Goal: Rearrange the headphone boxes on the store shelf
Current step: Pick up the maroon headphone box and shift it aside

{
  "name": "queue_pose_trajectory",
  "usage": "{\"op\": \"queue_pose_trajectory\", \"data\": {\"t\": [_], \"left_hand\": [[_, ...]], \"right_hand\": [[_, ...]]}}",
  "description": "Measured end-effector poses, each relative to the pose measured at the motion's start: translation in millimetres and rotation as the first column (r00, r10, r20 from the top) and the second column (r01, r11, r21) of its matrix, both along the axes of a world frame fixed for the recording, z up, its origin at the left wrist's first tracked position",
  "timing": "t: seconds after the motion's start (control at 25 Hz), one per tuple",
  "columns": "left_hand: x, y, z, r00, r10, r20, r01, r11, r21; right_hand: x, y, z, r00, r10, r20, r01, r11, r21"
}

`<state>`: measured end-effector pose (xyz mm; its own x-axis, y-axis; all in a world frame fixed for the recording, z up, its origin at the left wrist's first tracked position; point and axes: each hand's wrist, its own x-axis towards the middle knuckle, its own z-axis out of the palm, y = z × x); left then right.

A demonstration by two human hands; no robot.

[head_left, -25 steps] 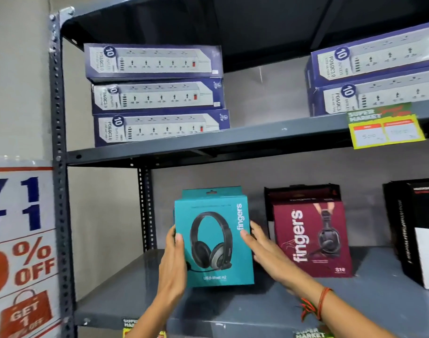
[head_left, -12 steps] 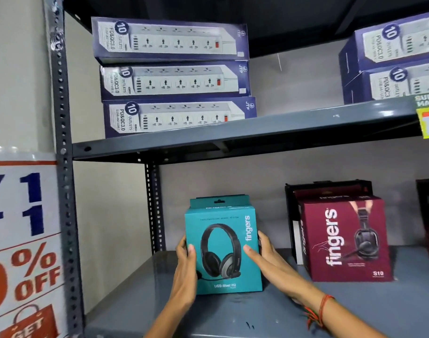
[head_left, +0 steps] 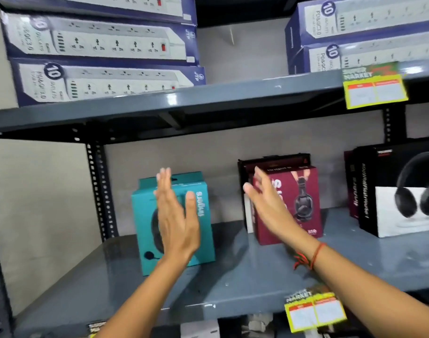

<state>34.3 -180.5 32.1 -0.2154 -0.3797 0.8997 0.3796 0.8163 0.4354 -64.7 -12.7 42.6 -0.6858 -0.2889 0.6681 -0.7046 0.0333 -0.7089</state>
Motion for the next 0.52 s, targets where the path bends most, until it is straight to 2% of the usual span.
{"op": "queue_pose_trajectory", "data": {"t": [0.08,0.12,0.24,0.32,0.4,0.52], "left_hand": [[-19,32,2,0.988,-0.130,0.084,0.135,0.990,-0.052],[-30,47,2,0.967,-0.192,0.166,0.199,0.980,-0.028],[-66,81,-6,0.813,-0.376,0.445,0.319,0.927,0.199],[-87,99,-13,0.736,-0.463,0.494,0.316,0.880,0.353],[-105,110,-15,0.686,-0.535,0.492,0.293,0.823,0.487],[-118,122,-18,0.632,-0.651,0.420,0.316,0.712,0.626]], "right_hand": [[-12,33,8,0.993,-0.114,-0.020,0.111,0.988,-0.107],[-19,50,8,0.985,-0.172,-0.006,0.169,0.975,-0.141],[-52,98,-3,0.955,-0.277,0.109,0.294,0.937,-0.189],[-86,122,-15,0.931,-0.279,0.237,0.318,0.937,-0.144],[-114,136,-27,0.912,-0.219,0.347,0.249,0.968,-0.043],[-143,144,-46,0.902,-0.003,0.432,-0.002,1.000,0.012]]}}
